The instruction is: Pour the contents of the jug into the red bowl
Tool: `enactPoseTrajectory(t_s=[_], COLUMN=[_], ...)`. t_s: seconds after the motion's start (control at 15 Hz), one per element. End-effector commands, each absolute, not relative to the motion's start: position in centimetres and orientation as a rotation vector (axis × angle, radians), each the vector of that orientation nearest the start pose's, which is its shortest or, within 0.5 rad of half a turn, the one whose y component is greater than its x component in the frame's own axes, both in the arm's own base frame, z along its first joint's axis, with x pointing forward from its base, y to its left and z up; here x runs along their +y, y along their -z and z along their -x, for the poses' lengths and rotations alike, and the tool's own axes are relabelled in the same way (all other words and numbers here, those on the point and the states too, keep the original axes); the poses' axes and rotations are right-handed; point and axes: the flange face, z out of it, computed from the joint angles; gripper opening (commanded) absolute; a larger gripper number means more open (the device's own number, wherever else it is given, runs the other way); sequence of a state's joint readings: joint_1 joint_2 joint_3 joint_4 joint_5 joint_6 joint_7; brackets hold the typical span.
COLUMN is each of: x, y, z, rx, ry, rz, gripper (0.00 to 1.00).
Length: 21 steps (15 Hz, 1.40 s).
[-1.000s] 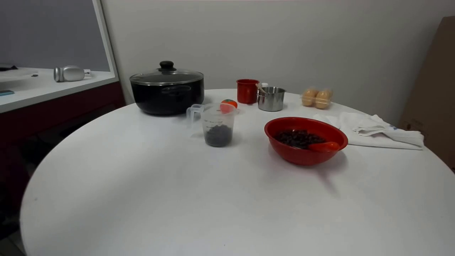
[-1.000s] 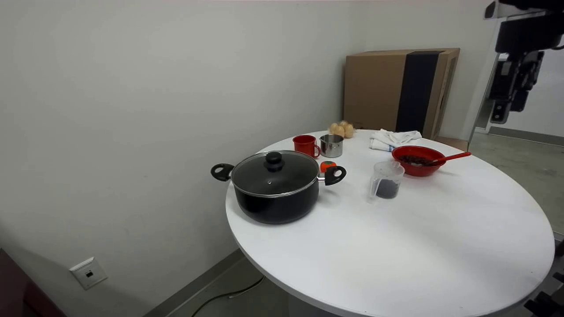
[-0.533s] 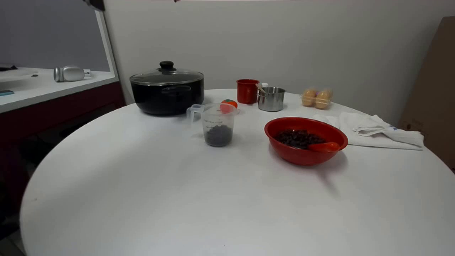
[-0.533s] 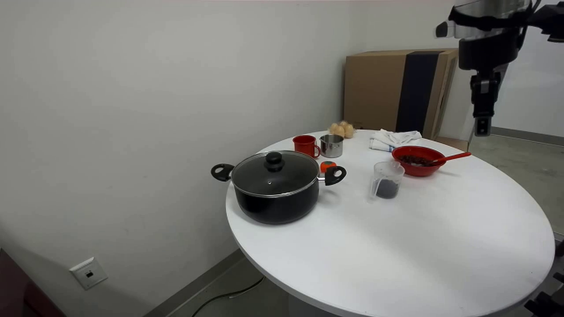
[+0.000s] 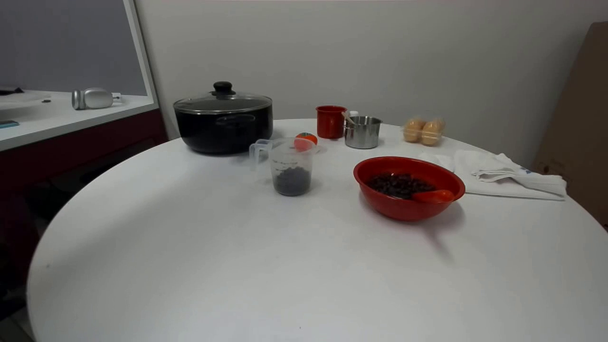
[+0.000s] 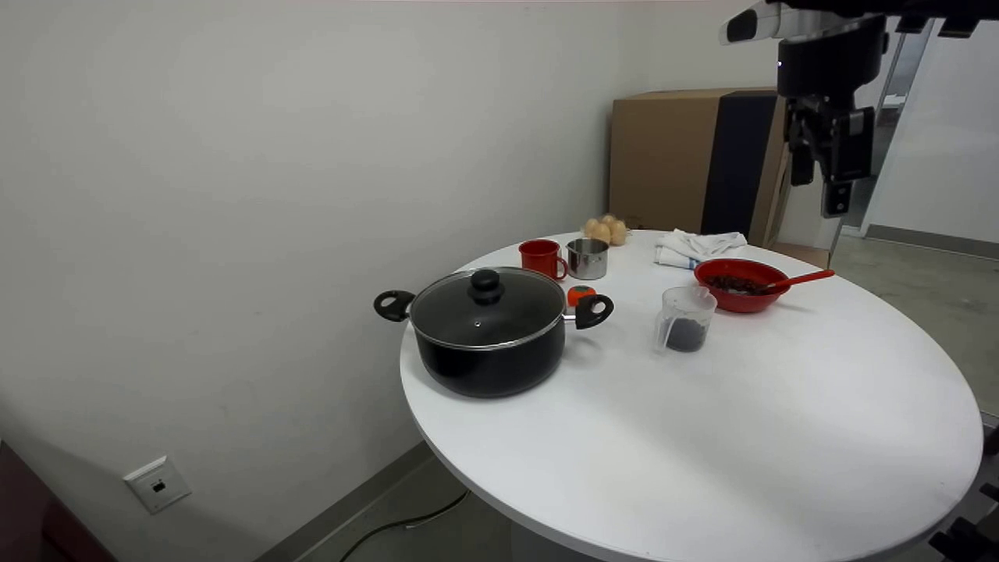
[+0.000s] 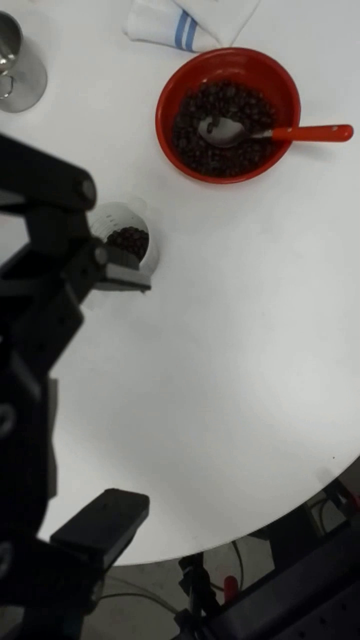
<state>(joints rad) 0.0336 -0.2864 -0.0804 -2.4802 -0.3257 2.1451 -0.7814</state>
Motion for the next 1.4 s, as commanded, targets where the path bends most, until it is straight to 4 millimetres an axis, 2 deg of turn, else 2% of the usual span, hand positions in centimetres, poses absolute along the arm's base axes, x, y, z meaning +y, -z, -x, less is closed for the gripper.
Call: enactPoseTrajectory(t_s=[0.0,0.27,0.4,0.53,0.6,0.73,1.0,1.13,1.33], x=[-3.3,-3.3,-3.5,-3.1,-2.9,-2.1,-0.6,0.2,0.8], y=[-39.4,-39.5,-40.0,-40.2,-40.4,-40.6,-40.7,-39.6,-36.0], z=[-43.3,-43.3,-43.6,-43.8,-43.9,-44.4,-46.6,-48.0,-49.9], rx=[-1.499,-1.507,-1.382,-1.373,-1.420,-1.681,-1.983,-2.133,-2.254], ry=[-0.236,-0.235,-0.246,-0.225,-0.211,-0.225,-0.297,-0.355,-0.419], rz=[2.985,2.981,3.044,3.057,3.042,2.964,2.823,2.762,2.644], gripper=[1.00,1.00,1.00,1.00,1.00,1.00,1.00,1.00,1.00])
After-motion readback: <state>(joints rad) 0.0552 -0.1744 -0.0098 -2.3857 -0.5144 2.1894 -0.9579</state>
